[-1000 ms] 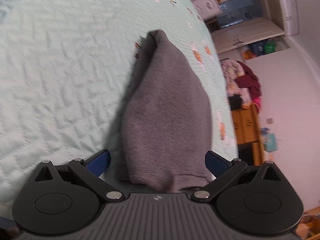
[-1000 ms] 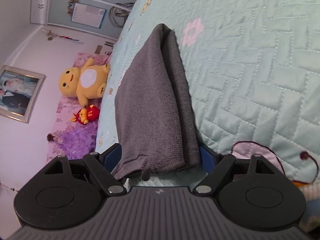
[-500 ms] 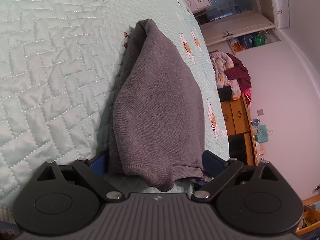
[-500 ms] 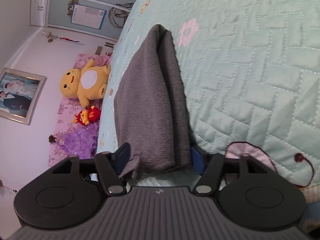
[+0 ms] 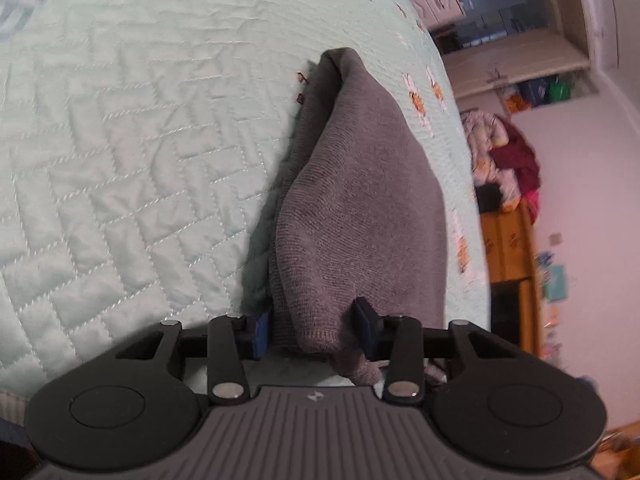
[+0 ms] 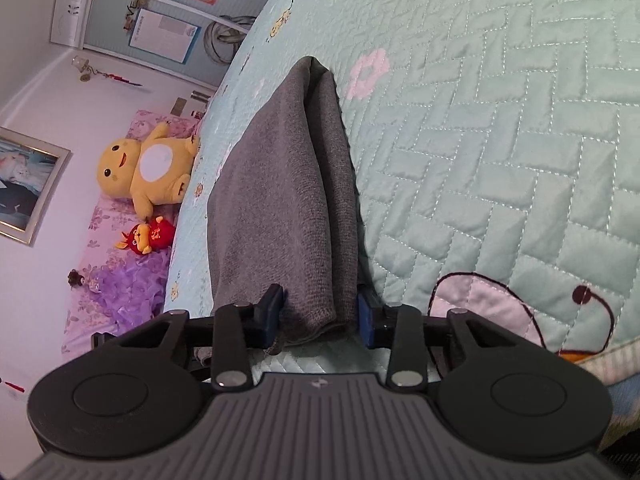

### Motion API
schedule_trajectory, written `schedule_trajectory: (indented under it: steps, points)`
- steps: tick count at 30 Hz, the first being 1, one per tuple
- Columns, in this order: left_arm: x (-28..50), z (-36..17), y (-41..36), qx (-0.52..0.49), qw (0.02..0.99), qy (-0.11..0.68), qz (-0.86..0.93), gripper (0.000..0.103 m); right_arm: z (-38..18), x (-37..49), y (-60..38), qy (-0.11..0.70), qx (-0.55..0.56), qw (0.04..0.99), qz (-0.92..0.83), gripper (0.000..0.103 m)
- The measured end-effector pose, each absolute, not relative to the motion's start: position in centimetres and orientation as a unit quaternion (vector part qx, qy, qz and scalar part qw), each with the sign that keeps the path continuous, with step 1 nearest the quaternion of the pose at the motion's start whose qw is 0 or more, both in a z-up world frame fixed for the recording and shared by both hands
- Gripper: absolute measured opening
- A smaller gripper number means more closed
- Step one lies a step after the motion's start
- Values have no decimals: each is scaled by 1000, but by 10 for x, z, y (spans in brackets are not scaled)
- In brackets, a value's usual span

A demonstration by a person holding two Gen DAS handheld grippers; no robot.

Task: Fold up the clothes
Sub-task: 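Lift the held end and fold it over the bundle with both grippers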

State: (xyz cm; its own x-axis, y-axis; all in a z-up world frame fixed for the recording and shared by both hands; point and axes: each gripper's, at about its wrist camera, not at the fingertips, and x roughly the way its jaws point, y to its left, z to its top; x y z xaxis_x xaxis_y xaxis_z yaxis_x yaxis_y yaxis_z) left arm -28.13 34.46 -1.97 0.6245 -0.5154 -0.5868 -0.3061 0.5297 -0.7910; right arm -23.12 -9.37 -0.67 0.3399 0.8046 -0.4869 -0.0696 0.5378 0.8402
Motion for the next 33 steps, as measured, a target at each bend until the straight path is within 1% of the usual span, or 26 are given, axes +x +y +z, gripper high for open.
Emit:
schedule_trajectory:
  steps: [4, 11, 16, 22, 23, 24, 25, 27, 29, 30, 32, 33]
  points:
    - [-283, -10, 346, -488, 764, 416, -70, 29, -3, -232, -95, 488, 397, 716, 302, 35]
    - [-279, 26, 378, -499, 776, 379, -70, 26, 21, -239, -69, 492, 423, 691, 319, 34]
    - [-270, 55, 436, -483, 796, 361, -51, 25, 42, -253, -7, 516, 420, 656, 357, 34]
    - [-243, 82, 505, -456, 815, 357, -10, 24, 54, -267, 113, 560, 400, 591, 421, 34]
    - [-240, 81, 512, -448, 820, 357, -2, 24, 53, -269, 136, 566, 388, 585, 432, 34]
    - [-239, 74, 520, -445, 819, 361, 12, 24, 51, -271, 155, 570, 373, 584, 442, 24]
    - [-239, 63, 527, -448, 814, 368, 33, 24, 44, -272, 175, 576, 351, 588, 446, 21]
    - [-248, 36, 537, -455, 802, 378, 82, 22, 26, -274, 207, 592, 310, 593, 449, 21]
    - [-266, 14, 546, -479, 789, 367, 115, 23, 5, -277, 222, 616, 284, 584, 447, 22]
    - [-280, 9, 551, -500, 785, 346, 121, 23, -3, -279, 225, 626, 277, 576, 447, 22]
    - [-310, 4, 556, -533, 781, 296, 134, 27, 0, -288, 222, 626, 254, 557, 484, 23]
    - [-326, 4, 557, -545, 781, 269, 142, 32, 8, -293, 218, 618, 233, 558, 502, 24]
